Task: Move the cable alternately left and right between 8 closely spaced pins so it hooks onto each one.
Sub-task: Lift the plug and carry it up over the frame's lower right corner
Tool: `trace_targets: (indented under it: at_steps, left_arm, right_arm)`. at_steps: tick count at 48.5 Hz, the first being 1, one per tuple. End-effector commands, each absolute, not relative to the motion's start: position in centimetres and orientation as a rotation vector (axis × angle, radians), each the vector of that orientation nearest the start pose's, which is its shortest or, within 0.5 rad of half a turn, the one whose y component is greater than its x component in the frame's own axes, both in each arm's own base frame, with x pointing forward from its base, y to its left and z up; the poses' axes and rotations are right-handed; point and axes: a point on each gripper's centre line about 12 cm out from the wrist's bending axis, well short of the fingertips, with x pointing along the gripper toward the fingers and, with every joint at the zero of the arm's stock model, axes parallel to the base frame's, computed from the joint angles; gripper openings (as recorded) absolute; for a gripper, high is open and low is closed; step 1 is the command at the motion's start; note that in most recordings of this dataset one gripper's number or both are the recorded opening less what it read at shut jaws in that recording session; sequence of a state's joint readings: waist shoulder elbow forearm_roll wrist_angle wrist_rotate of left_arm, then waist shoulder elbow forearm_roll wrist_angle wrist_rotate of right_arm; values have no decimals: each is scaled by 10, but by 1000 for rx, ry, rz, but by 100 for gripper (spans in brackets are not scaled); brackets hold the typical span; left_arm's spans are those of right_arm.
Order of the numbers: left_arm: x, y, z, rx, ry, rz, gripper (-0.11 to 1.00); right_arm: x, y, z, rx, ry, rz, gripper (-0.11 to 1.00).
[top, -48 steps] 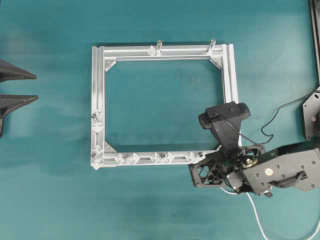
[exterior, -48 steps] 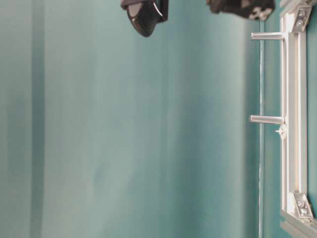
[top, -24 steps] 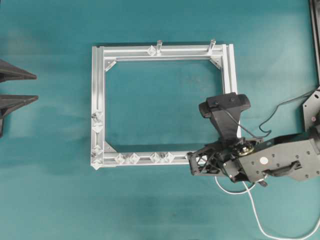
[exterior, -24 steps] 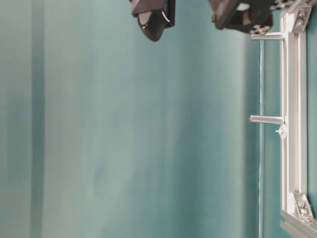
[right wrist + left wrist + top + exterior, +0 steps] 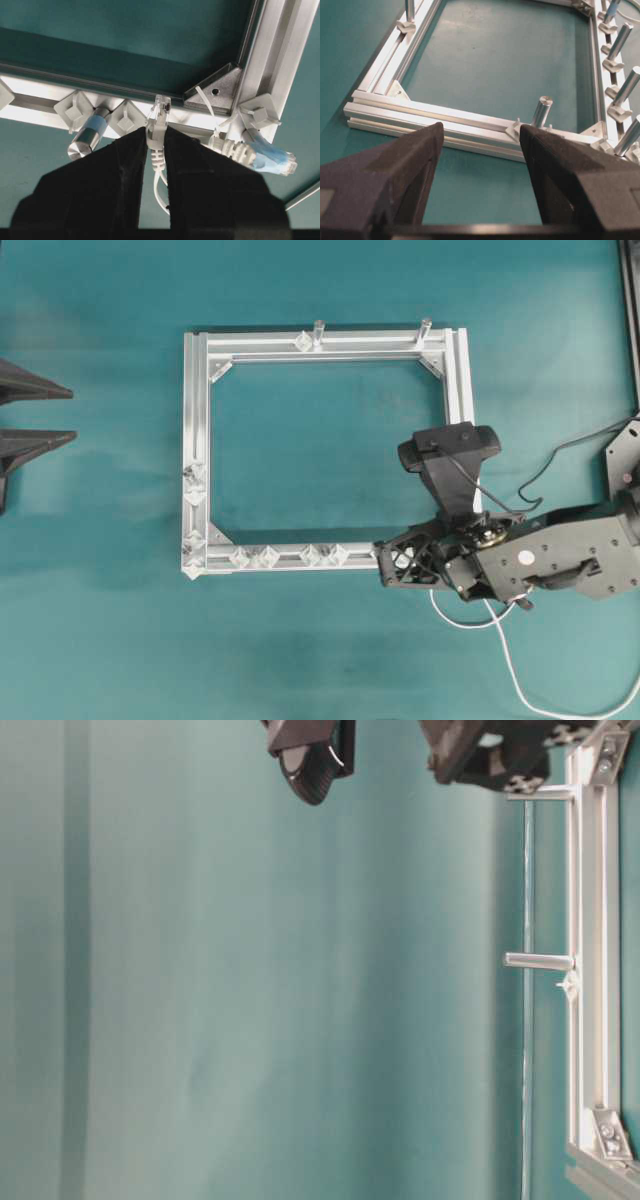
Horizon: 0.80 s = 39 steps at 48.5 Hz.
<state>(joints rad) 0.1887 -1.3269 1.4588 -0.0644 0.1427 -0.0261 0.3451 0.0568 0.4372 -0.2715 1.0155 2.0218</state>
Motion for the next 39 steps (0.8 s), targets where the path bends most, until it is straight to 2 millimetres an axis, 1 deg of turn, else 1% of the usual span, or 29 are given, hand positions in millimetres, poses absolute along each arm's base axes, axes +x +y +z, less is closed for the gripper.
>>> trace_targets:
  at_steps: [1,10,30,39]
  left_arm:
    - [134,25,190,-122,252,196,65]
    - [134,25,190,-119,254,196,65]
    - [134,25,190,-120,254,196,65]
    - [134,25,190,-120,254,195,65]
  right_arm:
    - [340,89,178,1138,952,-1145,14]
    - [342,77,177,1136,941,-1166,14]
    - [345,34,174,1106,915,-1222,14]
    - [345,19,175,1089,921,-1224,14]
